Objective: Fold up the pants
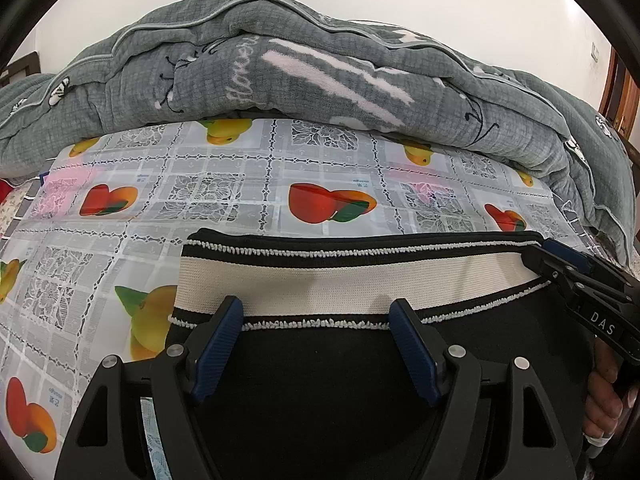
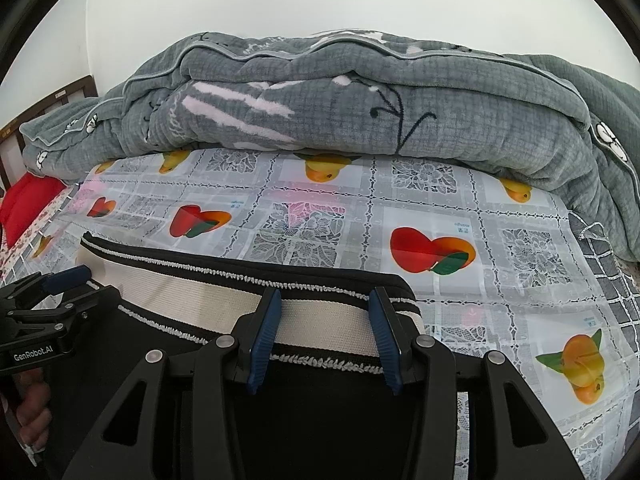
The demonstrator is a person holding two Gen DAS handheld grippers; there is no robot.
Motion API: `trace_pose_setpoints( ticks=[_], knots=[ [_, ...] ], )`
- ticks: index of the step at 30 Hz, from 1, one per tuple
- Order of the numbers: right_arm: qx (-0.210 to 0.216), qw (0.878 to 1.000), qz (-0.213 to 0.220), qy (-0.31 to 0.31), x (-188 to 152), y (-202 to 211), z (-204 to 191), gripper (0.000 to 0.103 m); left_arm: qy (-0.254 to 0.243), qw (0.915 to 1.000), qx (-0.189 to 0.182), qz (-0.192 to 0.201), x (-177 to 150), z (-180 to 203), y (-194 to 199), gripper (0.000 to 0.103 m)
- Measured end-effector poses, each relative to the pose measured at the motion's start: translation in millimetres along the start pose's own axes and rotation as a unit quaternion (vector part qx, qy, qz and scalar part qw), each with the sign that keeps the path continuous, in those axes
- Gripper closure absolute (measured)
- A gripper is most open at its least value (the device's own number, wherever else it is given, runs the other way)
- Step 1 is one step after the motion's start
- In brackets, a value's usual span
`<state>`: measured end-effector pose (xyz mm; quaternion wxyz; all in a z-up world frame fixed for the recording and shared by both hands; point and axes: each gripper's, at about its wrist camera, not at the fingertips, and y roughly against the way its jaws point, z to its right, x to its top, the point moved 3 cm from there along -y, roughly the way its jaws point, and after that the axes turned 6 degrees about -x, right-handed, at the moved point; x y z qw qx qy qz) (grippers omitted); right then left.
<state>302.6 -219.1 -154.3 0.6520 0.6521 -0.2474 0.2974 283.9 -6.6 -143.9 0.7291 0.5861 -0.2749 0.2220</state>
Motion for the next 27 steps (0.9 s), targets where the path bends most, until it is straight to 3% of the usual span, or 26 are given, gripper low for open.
trace_pose_setpoints(
  ticks=[27],
  knots=[
    [0.002,1.000,-0.001,-0.003,-0.5,-0.1,0.0,0.057,0.003,1.0000,-0.003,0.000,0.3,1.1,-0.1,0.028]
  ],
)
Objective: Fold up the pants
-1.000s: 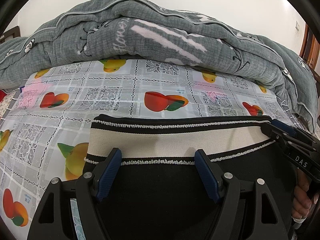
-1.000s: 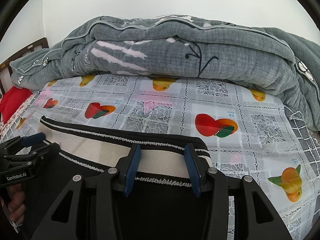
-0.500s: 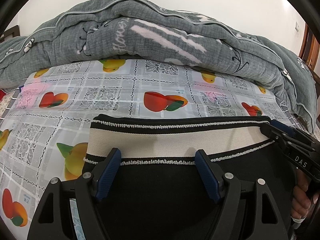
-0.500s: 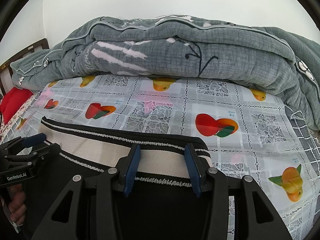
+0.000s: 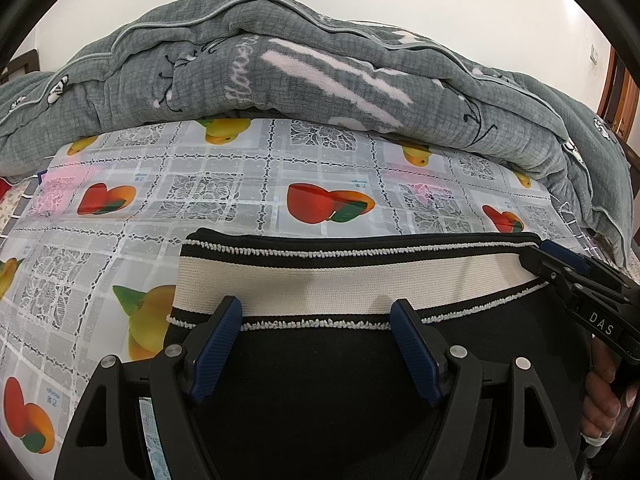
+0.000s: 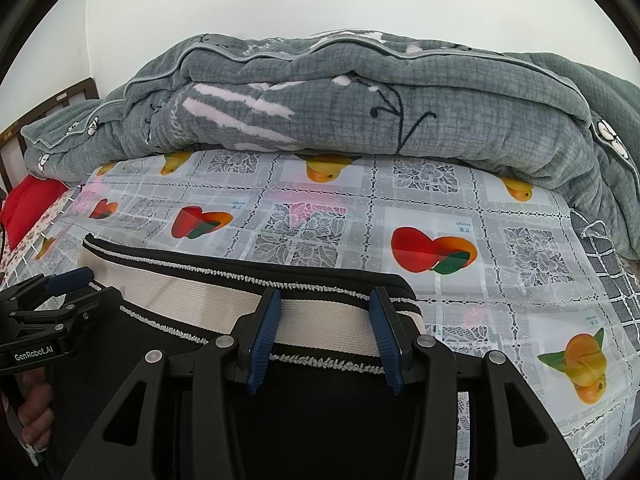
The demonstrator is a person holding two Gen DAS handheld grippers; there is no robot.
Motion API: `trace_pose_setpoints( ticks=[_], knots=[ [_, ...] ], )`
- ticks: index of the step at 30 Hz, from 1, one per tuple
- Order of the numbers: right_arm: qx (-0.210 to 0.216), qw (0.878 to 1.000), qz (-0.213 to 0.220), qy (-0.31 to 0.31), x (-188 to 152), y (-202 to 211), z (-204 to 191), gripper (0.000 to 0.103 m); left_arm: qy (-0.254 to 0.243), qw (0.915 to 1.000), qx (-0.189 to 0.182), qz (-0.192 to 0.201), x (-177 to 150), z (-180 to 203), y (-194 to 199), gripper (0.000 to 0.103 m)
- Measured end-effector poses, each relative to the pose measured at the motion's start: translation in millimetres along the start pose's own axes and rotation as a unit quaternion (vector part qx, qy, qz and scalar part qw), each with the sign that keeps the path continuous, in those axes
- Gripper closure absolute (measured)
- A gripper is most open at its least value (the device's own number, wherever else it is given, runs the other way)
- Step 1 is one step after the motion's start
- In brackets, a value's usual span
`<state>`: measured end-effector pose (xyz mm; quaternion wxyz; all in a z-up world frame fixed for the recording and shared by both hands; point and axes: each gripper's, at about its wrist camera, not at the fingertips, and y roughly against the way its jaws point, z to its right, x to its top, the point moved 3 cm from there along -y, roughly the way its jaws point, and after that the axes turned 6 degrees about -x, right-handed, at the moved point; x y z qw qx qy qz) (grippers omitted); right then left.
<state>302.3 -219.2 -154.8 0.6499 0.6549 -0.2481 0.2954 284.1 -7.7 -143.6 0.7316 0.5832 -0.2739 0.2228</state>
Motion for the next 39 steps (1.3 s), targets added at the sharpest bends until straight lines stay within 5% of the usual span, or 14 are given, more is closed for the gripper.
trace_pose_setpoints(
  ticks=[21,39],
  knots=[
    [0.002,1.000,0.000,-0.002,0,1,2,0.056,-0.001,1.0000,0.001,0.000,-1,1,0,0.028],
    [-0.022,1.000,0.015,0.015,-4,8,-6,0.057,-0.014,0.9977,0.064,0.016,-3,5,7,0.026]
  ],
)
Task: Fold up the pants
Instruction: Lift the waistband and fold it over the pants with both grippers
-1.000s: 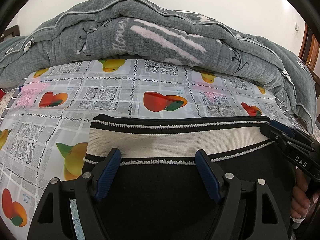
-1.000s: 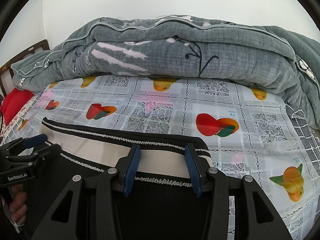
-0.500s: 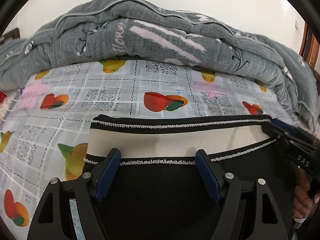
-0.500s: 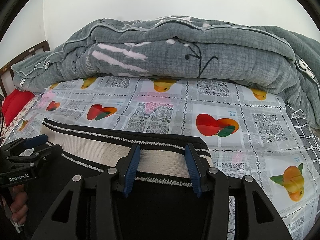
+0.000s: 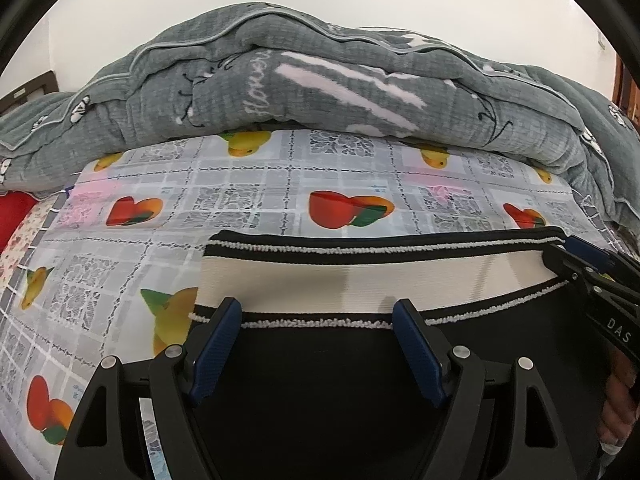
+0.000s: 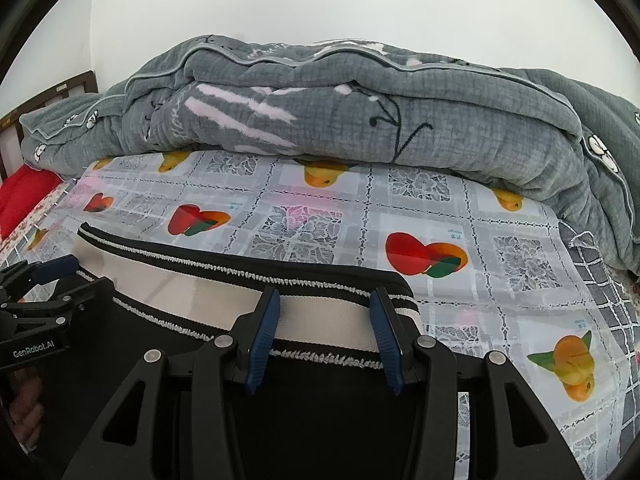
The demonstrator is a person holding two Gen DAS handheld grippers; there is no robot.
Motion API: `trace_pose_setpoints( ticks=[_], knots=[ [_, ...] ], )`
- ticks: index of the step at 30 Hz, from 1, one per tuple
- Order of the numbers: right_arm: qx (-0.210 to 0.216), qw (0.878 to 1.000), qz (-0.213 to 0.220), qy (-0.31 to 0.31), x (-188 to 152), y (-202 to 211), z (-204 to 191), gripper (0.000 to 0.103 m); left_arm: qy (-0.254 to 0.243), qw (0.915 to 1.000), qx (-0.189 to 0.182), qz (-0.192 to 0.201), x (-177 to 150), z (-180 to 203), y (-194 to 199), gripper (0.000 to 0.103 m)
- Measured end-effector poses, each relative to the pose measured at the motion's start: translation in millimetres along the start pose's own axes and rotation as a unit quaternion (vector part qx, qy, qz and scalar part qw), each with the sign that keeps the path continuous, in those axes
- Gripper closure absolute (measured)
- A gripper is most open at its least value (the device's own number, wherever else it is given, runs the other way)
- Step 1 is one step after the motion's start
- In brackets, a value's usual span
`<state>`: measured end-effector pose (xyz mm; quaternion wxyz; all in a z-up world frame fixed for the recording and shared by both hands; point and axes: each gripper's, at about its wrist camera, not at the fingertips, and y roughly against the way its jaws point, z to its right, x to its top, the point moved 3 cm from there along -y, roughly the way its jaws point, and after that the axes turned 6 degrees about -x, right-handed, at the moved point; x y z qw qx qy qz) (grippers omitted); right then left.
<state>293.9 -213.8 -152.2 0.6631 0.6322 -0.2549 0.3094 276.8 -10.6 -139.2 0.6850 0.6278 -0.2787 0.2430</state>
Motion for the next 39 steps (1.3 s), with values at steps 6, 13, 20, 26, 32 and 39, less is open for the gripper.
trace_pose_setpoints(
  ticks=[6,13,20,26,32,39],
  knots=[
    [-0.011,1.000,0.001,0.007,-1,2,-1,0.056,-0.004,0.9998,0.020,-0.005,-1,-1,0,0.022],
    [-0.012,1.000,-0.006,0.009,-1,2,0,0.056,-0.001,0.9992,0.037,-0.014,-4,-4,1,0.015],
    [-0.042,0.999,-0.001,0.026,-7,10,-5,0.051,-0.018,0.9970,0.074,-0.010,-13,-1,11,0.014],
    [-0.058,0.998,0.004,0.027,-13,17,-6,0.047,-0.040,0.9942,0.099,-0.001,-19,5,20,0.014],
    [-0.055,0.998,-0.002,0.016,-25,29,-3,0.038,-0.014,0.9966,0.081,-0.004,-27,-4,29,0.014],
    [-0.033,0.999,-0.018,0.016,-49,57,4,0.038,-0.004,0.9983,0.057,-0.015,-51,-7,49,0.014]
  ],
)
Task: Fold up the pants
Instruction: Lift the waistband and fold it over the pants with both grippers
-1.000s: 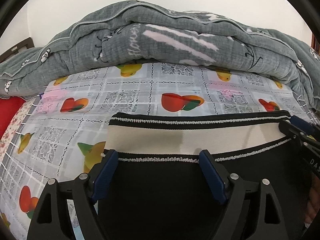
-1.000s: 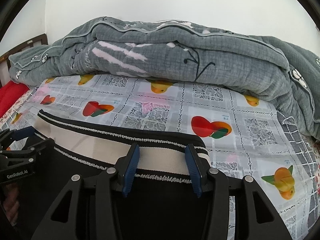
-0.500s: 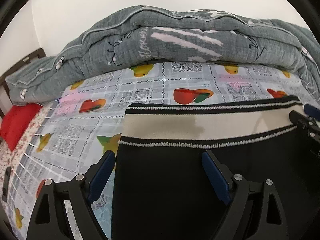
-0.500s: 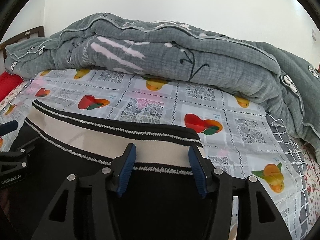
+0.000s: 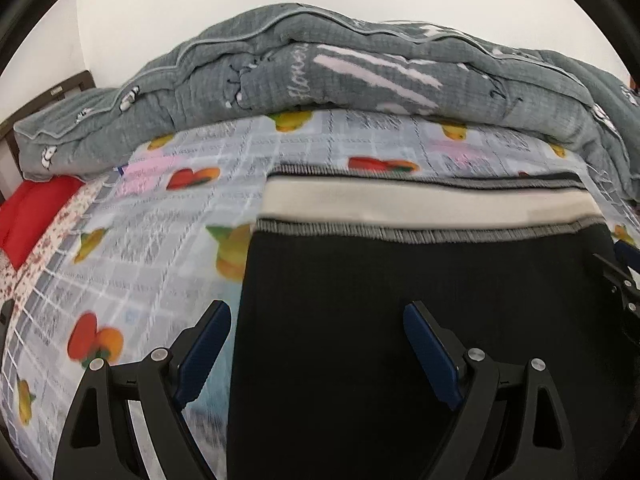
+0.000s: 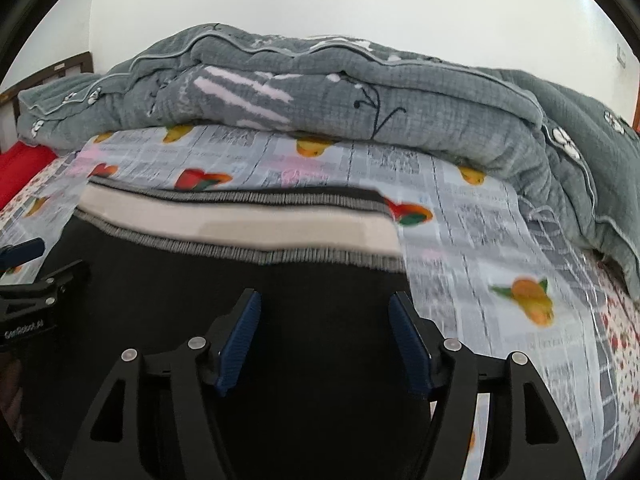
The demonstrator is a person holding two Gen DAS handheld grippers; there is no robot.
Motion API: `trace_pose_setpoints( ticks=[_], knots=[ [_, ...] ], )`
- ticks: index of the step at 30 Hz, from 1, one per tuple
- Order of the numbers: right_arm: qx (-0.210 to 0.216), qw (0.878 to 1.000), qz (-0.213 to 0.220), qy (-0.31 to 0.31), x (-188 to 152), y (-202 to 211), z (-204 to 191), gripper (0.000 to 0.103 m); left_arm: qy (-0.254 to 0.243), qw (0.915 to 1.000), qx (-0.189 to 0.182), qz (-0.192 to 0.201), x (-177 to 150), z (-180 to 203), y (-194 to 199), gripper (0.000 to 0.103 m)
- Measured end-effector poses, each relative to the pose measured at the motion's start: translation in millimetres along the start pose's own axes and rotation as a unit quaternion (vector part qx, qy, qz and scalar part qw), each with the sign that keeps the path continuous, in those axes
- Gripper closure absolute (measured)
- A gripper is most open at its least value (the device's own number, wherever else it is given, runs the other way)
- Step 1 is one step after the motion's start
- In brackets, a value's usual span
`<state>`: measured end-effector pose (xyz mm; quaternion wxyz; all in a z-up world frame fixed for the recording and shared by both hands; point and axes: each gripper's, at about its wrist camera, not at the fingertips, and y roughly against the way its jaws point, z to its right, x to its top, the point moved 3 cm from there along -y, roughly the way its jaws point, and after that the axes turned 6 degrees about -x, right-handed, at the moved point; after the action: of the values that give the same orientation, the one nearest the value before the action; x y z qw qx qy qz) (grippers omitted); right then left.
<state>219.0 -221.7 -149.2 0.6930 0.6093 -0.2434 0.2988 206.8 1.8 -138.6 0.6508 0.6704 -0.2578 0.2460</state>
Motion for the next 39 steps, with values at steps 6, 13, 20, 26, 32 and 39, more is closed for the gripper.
trace_pose_setpoints(
  ticks=[6,13,20,26,32,39],
  knots=[
    [0.016,1.000,0.001,-0.013,-34,36,13,0.038,-0.010,0.9990,-0.042,0.005,-38,3,34,0.015],
    [0.023,0.999,-0.021,-0.036,-73,66,32,0.038,0.057,0.9932,-0.102,-0.002,-81,-18,73,0.015],
    [0.009,0.998,-0.029,-0.049,-106,87,56,0.038,0.053,0.9890,-0.134,-0.032,-113,-27,95,0.015],
    [0.024,0.996,-0.034,-0.077,-114,87,70,0.038,0.009,0.9938,-0.106,-0.032,-131,-21,98,0.016],
    [0.035,0.997,-0.026,-0.058,-114,85,60,0.038,0.012,0.9959,-0.087,-0.019,-123,-29,88,0.014],
    [0.038,0.997,-0.025,-0.065,-98,60,52,0.041,-0.004,0.9963,-0.086,-0.008,-108,-32,73,0.011]
  ],
)
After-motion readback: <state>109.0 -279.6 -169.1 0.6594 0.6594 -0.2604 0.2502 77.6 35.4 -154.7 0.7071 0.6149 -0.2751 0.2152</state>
